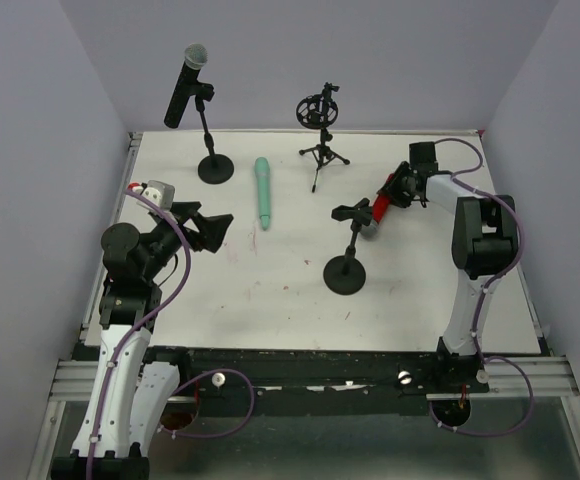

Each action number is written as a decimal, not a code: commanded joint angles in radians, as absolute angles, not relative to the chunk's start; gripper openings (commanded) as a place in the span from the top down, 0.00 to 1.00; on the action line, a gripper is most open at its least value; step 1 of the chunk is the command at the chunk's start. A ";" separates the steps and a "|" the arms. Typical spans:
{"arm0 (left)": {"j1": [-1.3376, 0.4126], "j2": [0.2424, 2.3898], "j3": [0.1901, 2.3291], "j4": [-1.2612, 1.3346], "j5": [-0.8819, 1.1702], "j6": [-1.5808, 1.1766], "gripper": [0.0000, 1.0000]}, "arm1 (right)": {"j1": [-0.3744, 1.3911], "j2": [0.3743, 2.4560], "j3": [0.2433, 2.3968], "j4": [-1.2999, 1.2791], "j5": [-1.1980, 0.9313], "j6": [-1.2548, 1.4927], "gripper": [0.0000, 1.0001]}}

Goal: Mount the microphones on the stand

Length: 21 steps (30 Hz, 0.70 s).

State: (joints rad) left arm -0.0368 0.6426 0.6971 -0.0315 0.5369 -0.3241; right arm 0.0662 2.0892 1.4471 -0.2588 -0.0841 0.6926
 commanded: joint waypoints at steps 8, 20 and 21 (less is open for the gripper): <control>-0.115 0.595 0.594 0.303 0.902 -0.353 0.02 | -0.066 1.901 1.322 -0.115 -0.325 0.911 0.82; -0.403 0.597 0.840 0.132 0.888 0.137 0.02 | -0.196 1.589 1.344 0.052 -0.747 1.252 0.85; -0.420 0.607 0.865 0.115 0.905 0.205 0.02 | -0.196 1.568 1.360 0.057 -0.774 1.271 0.85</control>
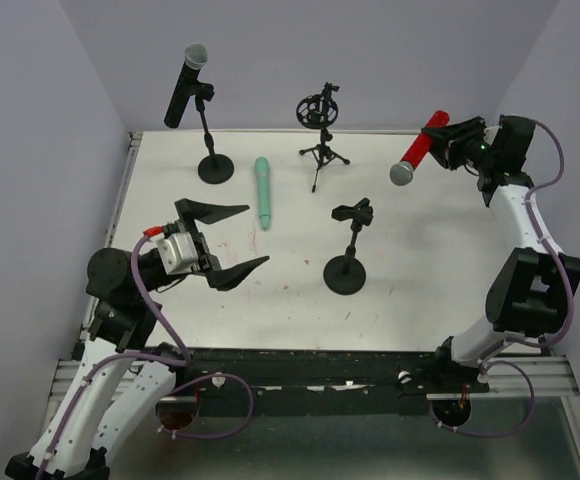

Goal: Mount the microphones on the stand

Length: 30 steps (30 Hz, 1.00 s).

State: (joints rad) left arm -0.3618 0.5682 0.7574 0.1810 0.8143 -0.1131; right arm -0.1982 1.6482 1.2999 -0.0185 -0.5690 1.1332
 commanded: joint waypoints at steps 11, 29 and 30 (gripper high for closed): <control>-0.708 0.758 1.058 -0.086 0.686 1.012 0.02 | -0.164 1.373 1.436 0.077 -1.054 1.407 0.88; -1.035 1.190 1.290 -0.063 0.370 1.572 0.05 | 0.054 1.285 1.371 -0.087 -1.124 1.290 0.88; -1.045 1.210 1.293 -0.043 0.355 1.591 0.05 | 0.061 1.285 1.367 -0.087 -1.123 1.289 0.88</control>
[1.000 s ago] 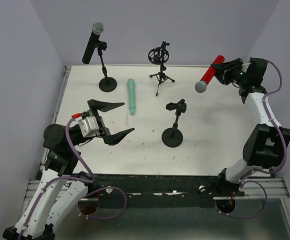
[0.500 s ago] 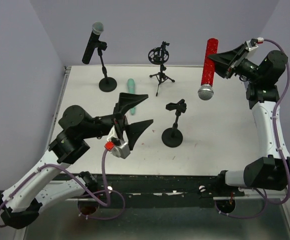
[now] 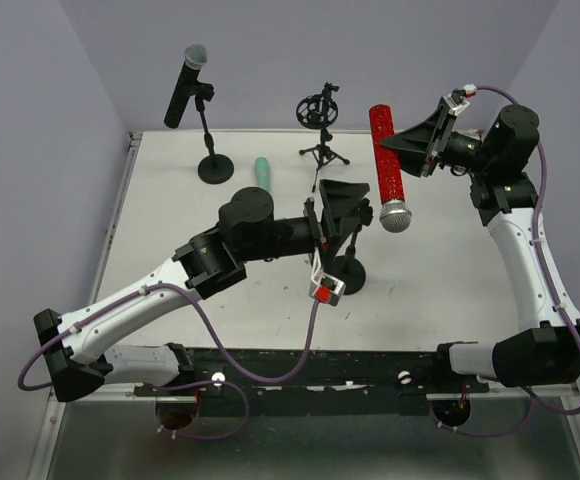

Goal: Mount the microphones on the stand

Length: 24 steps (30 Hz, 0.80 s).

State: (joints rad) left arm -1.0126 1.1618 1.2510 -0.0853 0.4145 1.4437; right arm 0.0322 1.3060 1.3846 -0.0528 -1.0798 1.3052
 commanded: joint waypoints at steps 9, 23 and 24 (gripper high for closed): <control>-1.055 1.321 1.330 0.037 0.284 1.674 0.14 | 0.103 1.282 1.344 -0.094 -1.132 1.272 0.88; -1.078 1.390 1.347 0.077 0.248 1.724 0.34 | 0.120 1.282 1.310 -0.049 -1.141 1.309 0.88; -1.077 1.393 1.348 0.075 0.247 1.727 0.33 | 0.120 1.281 1.310 -0.048 -1.141 1.312 0.88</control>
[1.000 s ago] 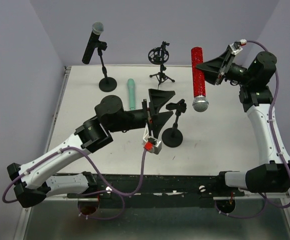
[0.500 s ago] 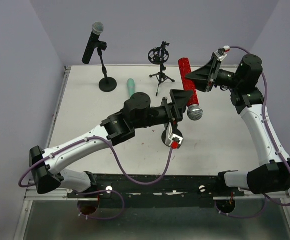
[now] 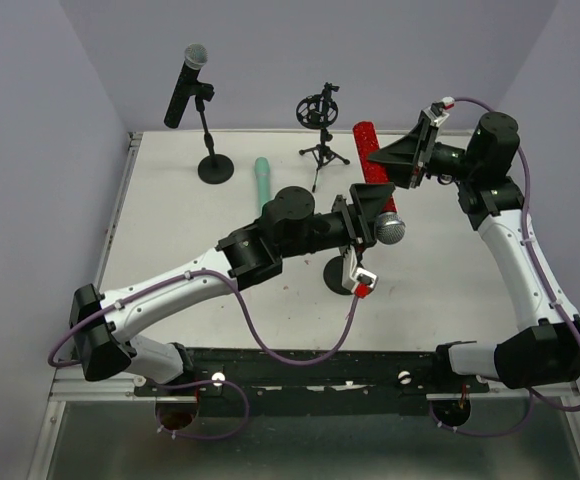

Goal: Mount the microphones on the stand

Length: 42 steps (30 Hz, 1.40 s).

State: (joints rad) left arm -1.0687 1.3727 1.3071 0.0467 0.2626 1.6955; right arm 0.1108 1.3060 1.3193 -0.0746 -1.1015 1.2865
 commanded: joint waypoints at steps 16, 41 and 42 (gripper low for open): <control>-1.085 1.373 1.347 0.092 0.242 1.689 1.00 | 0.121 1.273 1.295 -0.011 -1.152 1.322 0.48; -0.980 0.835 1.240 -0.093 0.206 0.625 1.00 | 0.120 1.331 1.436 -0.231 -1.186 0.558 0.00; -0.957 0.803 1.227 -0.106 0.216 0.550 1.00 | 0.120 1.341 1.446 -0.267 -1.198 0.489 0.00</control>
